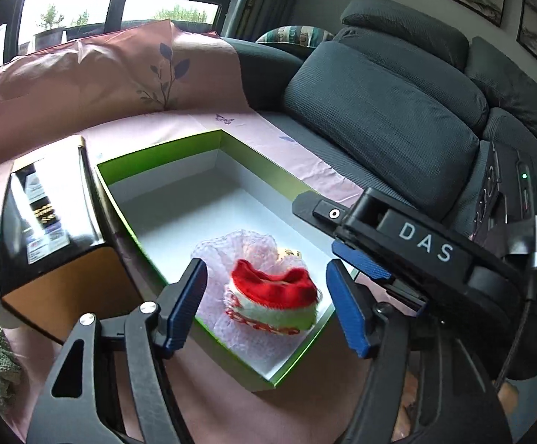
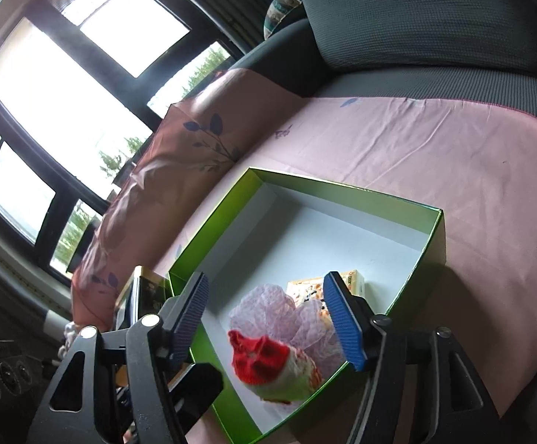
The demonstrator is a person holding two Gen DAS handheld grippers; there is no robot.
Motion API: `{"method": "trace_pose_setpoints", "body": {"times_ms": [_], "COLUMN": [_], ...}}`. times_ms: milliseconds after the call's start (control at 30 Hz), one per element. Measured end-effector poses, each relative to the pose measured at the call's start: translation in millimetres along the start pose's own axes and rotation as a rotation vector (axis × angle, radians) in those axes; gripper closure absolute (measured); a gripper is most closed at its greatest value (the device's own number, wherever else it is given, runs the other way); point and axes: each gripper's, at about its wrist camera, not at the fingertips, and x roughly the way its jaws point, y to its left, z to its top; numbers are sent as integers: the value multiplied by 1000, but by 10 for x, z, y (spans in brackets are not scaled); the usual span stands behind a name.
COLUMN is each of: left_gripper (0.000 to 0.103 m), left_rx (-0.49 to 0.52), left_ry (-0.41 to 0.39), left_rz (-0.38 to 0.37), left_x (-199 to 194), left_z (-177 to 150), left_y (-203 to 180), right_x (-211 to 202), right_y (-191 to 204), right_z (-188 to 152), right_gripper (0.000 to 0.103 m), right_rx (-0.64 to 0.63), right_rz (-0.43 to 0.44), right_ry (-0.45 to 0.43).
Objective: Organize soft objects
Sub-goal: 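Withdraw the right tool from the green box, then move the right tool toward the green knit scrunchie on the bed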
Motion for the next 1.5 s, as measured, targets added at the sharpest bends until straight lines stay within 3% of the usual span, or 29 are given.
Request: {"method": "trace_pose_setpoints", "body": {"times_ms": [200,267,467,667,1000,1200,1500], "left_gripper": [19,14,12,2,2,2,2], "left_rx": [-79,-99,-156,-256,-328,-370,-437], "left_ry": [-94,-112,-174,-228,-191,-146,-164], "left_rz": [34,50,146,301,577,670,716], "left_x": [-502,-651,-1150,-1580,-1898,-1925,-2148], "left_z": [-62,-90,-278,-538,-1005,-1203,-1329], "left_y": [229,312,618,1063,1527,1811,2039], "right_x": [-91,-128,-193,-193,-108,39,179], "right_y": [231,331,593,943,1567,1760,2037], "right_z": [-66,-100,-205,-355,-829,-1099,-1446], "right_gripper": [18,16,15,15,15,15,15], "right_rx": [-47,-73,-153,-263,-482,-591,-649], "right_rz": [10,18,31,72,149,167,207], "right_ry": [-43,-57,-80,-78,-44,23,86]}}
